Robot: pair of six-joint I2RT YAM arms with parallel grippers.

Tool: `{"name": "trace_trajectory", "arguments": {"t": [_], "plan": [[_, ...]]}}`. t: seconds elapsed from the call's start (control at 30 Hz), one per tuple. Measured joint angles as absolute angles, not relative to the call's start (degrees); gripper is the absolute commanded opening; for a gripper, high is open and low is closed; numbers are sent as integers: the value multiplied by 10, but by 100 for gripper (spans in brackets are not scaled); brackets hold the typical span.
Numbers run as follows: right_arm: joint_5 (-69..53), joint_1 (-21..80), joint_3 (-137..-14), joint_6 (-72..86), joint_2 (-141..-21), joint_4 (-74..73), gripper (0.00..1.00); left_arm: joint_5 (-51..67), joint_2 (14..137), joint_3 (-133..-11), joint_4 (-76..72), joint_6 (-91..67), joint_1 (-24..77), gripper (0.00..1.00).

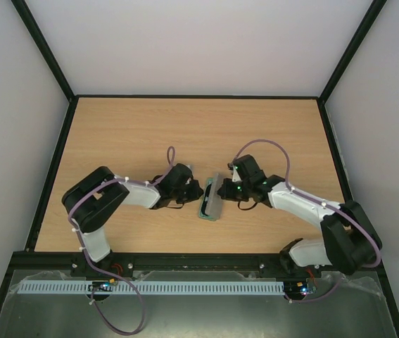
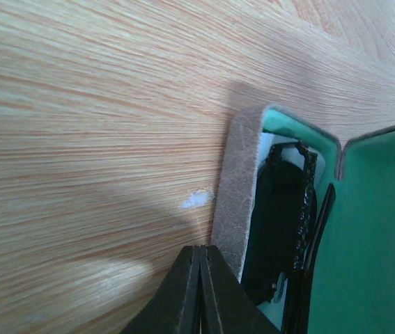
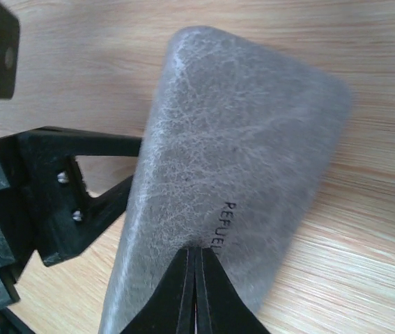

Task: Organize the sunglasses
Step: Close the sunglasses case at the center of the board.

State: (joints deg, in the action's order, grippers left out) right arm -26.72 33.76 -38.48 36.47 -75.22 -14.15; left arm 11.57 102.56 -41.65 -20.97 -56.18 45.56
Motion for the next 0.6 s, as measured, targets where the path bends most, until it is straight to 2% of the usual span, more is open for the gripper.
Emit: {"name": "trace_trajectory", "arguments": {"t": [0.3,0.37,0.43,0.47,0.53,0.6], "plan": [[-268,386,-389,391,-832,-72,1,125,1032,-411,-233,-562,458,2],[-258,386,-389,392,-828,-76,3,128,1023,-400,-235,-562,454,2],[-246,386,-390,392,-812,-91,9,129,1003,-382,-228,-560,446,4],[-239,386,-392,391,-801,-101,12,130,991,-371,-221,-558,441,8],[-223,386,-396,389,-777,-119,16,131,959,-348,-201,-553,422,28],[-199,386,-399,387,-753,-136,31,128,924,-333,-171,-546,397,51]]}}
